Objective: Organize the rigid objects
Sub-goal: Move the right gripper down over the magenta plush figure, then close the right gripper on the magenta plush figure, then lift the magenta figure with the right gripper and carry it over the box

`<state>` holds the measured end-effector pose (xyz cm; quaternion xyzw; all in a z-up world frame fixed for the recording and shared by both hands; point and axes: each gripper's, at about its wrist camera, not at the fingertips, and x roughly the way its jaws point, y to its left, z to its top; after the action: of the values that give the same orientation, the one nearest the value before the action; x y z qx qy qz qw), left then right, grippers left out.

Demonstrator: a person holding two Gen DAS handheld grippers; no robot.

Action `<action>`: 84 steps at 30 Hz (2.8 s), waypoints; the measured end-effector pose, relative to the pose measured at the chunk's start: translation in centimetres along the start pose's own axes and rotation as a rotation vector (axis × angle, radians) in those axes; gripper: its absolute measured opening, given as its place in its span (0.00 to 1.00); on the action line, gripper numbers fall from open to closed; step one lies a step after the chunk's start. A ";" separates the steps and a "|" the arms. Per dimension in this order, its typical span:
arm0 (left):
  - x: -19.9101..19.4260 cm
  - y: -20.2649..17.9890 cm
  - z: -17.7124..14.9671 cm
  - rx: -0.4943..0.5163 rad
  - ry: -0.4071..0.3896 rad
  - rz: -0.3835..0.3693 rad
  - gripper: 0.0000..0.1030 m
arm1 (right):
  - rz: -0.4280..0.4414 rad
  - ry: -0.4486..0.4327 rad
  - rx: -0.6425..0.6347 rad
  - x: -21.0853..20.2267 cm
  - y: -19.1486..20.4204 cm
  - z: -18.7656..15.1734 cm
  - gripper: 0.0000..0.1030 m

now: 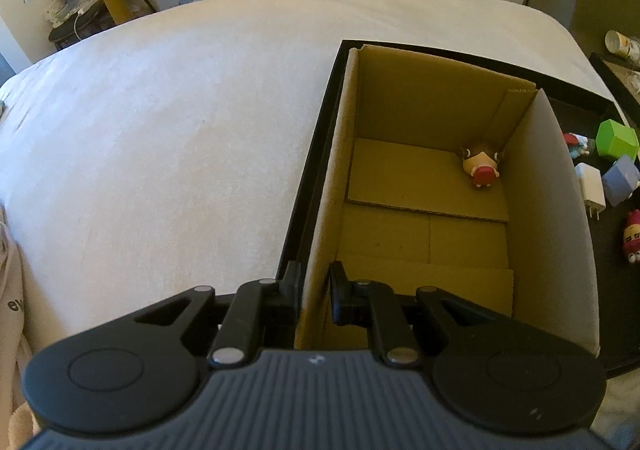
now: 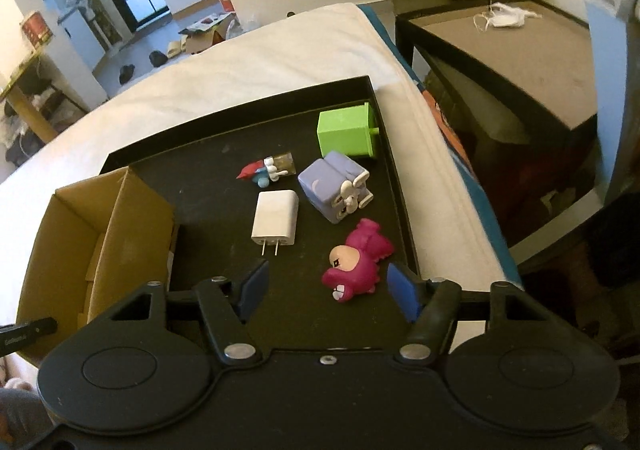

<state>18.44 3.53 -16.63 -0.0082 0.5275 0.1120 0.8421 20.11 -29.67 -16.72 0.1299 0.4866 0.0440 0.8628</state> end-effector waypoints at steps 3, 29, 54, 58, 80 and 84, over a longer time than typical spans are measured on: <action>0.0 -0.4 0.0 0.011 -0.001 0.016 0.14 | 0.016 0.005 0.045 0.8 -0.7 -0.1 0.56; 0.3 -0.8 0.1 0.022 0.007 0.048 0.15 | 0.033 0.075 0.198 6.7 -2.3 0.5 0.44; 0.1 -0.6 0.1 0.026 0.006 0.035 0.15 | 0.046 0.043 0.107 3.6 0.0 0.4 0.43; 0.1 -0.3 0.1 0.019 0.006 0.025 0.14 | 0.052 0.037 0.108 2.9 0.4 0.5 0.43; -0.2 0.7 -0.1 0.006 -0.003 -0.024 0.12 | 0.139 -0.015 -0.024 -0.1 7.7 2.1 0.43; -0.2 0.8 -0.2 0.001 -0.004 -0.041 0.12 | 0.154 -0.029 -0.042 -0.3 9.3 2.6 0.43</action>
<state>18.02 4.28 -16.41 -0.0180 0.5255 0.0945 0.8453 22.63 -21.28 -12.75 0.1494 0.4617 0.1185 0.8663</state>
